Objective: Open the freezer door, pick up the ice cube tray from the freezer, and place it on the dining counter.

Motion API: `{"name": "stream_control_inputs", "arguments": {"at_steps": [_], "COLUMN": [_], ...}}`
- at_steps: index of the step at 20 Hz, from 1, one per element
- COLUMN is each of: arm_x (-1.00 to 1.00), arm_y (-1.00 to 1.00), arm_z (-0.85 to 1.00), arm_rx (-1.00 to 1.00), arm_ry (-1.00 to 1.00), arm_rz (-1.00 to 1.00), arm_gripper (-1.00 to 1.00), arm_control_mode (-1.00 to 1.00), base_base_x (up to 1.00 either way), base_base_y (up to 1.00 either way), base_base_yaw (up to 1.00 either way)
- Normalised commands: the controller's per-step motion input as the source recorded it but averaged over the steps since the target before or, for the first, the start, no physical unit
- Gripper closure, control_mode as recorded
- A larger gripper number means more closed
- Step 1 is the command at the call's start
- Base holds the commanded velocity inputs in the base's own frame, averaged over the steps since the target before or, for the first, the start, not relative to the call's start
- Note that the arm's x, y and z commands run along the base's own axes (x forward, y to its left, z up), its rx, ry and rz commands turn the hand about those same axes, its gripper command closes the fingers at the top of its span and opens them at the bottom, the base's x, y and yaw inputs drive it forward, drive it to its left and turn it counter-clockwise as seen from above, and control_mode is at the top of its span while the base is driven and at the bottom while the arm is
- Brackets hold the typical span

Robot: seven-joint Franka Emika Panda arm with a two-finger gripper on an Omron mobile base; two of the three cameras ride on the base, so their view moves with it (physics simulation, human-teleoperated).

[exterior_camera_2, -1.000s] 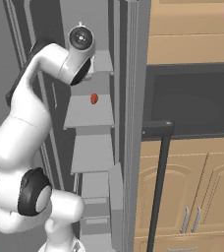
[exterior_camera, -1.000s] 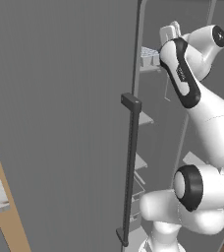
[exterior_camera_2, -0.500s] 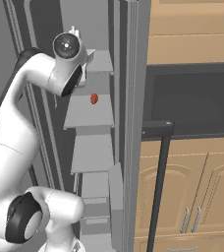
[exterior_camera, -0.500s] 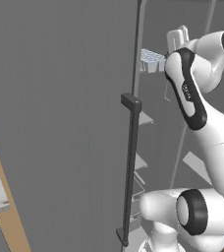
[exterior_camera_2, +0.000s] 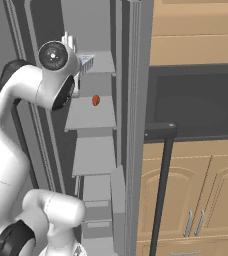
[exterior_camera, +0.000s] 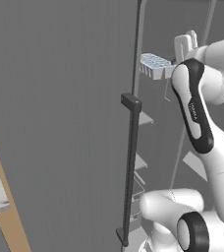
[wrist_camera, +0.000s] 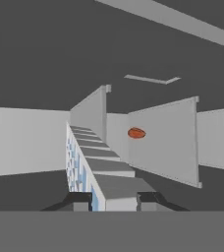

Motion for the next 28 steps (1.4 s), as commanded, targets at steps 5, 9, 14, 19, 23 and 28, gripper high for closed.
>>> {"name": "stream_control_inputs", "arguments": {"at_steps": [5,9,14,19,23,28], "arm_x": [-0.49,-0.5,-0.62,-0.67,-0.61,-0.56], "arm_y": [0.0,0.0,0.0,0.0,0.0,0.0], "arm_z": [0.0,0.0,0.0,0.0,0.0,0.0], "arm_rx": [0.0,0.0,0.0,0.01,0.0,0.0], "arm_ry": [0.01,0.03,0.04,0.02,0.0,0.0], "arm_rz": [-0.05,-0.05,-0.03,0.0,0.0,0.0], "arm_gripper": [1.0,1.0,1.0,1.0,1.0,1.0], "arm_control_mode": [-1.0,-1.0,-1.0,-1.0,-1.0,-1.0], "base_base_x": [0.0,0.0,0.0,0.0,0.0,0.0], "base_base_y": [0.0,0.0,0.0,0.0,0.0,0.0], "base_base_yaw": [0.0,0.0,0.0,0.0,0.0,0.0]}}
